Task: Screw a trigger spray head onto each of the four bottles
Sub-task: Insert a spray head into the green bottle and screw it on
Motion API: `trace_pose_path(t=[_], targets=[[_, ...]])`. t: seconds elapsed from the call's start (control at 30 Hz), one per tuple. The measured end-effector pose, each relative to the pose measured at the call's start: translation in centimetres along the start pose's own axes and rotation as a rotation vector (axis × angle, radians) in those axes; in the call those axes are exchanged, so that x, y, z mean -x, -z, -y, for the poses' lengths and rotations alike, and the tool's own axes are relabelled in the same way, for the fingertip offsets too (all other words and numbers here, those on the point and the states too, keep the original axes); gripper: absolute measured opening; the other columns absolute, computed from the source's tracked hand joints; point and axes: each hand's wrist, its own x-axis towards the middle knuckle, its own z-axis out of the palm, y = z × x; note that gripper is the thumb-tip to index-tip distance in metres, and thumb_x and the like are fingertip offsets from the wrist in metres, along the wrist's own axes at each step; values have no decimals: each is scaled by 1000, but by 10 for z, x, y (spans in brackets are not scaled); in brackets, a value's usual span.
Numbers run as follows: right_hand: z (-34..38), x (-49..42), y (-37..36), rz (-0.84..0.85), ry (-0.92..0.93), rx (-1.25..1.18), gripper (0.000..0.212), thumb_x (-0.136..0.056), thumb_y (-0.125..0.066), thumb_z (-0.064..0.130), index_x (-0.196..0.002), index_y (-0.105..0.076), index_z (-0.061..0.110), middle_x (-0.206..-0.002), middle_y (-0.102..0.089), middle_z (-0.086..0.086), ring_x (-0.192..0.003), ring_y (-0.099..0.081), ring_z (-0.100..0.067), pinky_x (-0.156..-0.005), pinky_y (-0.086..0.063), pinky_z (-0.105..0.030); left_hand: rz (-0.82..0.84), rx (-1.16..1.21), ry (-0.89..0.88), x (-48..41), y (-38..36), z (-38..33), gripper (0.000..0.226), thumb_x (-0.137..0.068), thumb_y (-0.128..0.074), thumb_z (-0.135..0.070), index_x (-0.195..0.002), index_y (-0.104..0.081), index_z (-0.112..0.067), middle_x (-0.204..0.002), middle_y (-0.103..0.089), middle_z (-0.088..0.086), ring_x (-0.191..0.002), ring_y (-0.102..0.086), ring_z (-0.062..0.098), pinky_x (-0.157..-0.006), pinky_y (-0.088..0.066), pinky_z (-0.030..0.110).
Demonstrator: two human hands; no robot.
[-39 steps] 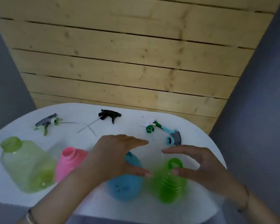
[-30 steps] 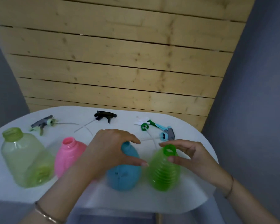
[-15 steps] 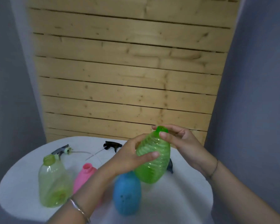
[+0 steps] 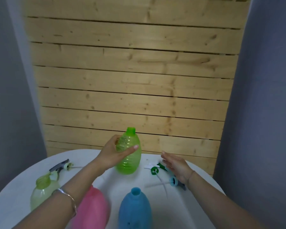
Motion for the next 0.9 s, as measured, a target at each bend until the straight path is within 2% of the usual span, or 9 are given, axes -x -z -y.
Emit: trace_pose_path(t=[0.07,0.13,0.23,0.43,0.53,0.67,0.77,0.83,0.9], targets=[[-22,-18,-1,-69,-10,116,22,-75,-76,30,-90,-72,15,-107,-69,-6,-89,-65,-12,-72,-52,-21,3,18,18,-5,-2,9,51,-69,-75,-50,-109,-52,-27,-98,-65,-11,-82,-63,-2,-55,-45,8],[-33,-33,-6,-165,48,251,23,-70,-81,27,-84,-76,10,-103,-73,-9,-90,-67,-18,-83,-54,-29,25,-26,-10,-8,-6,15,52,-67,-75,-52,-108,-53,-29,-98,-66,-11,-84,-64,-2,-58,-46,9],[-35,-50,-18,-222,81,551,34,-67,-81,35,-84,-76,6,-103,-72,-6,-101,-65,-22,-94,-49,-30,32,-80,-51,-12,-8,20,55,-65,-76,-53,-109,-53,-28,-97,-66,-11,-85,-64,-1,-62,-46,13],[-35,-55,-38,-307,-10,864,43,-65,-77,47,-85,-69,9,-92,-69,-5,-94,-67,-25,-63,-41,-24,13,-22,-68,-14,-8,25,54,-64,-75,-51,-108,-54,-27,-98,-68,-9,-81,-65,-4,-63,-48,10],[-33,-57,-43,-315,-34,895,42,-68,-77,41,-93,-70,8,-99,-71,-7,-94,-67,-25,-69,-47,-27,-6,4,-80,-14,-6,24,53,-66,-75,-49,-108,-54,-27,-98,-66,-10,-78,-62,-11,-57,-46,3],[-28,-50,-44,-312,-9,742,37,-67,-79,36,-91,-75,9,-99,-73,-5,-94,-66,-22,-76,-48,-25,-66,32,-89,-7,-4,13,50,-67,-76,-46,-107,-54,-27,-96,-65,-12,-74,-60,-15,-54,-43,1],[4,-38,-48,-294,125,318,34,-68,-80,31,-89,-76,5,-78,-71,-5,-73,-61,-15,-78,-48,-26,-131,86,-119,-4,-1,-4,50,-69,-76,-41,-111,-54,-24,-98,-66,-11,-80,-63,-8,-59,-46,6],[39,-29,-48,-265,233,8,30,-73,-78,21,-93,-73,-1,-81,-69,-8,-77,-60,-15,-84,-51,-29,-164,121,-142,1,1,-20,52,-69,-76,-41,-113,-53,-24,-100,-65,-11,-87,-62,-3,-64,-47,12],[79,-12,-45,-190,329,-161,29,-77,-74,15,-99,-70,-3,-81,-70,-7,-75,-63,-14,-79,-55,-22,-185,131,-172,8,4,-39,51,-69,-76,-42,-112,-52,-26,-100,-64,-13,-87,-61,-4,-64,-46,12]])
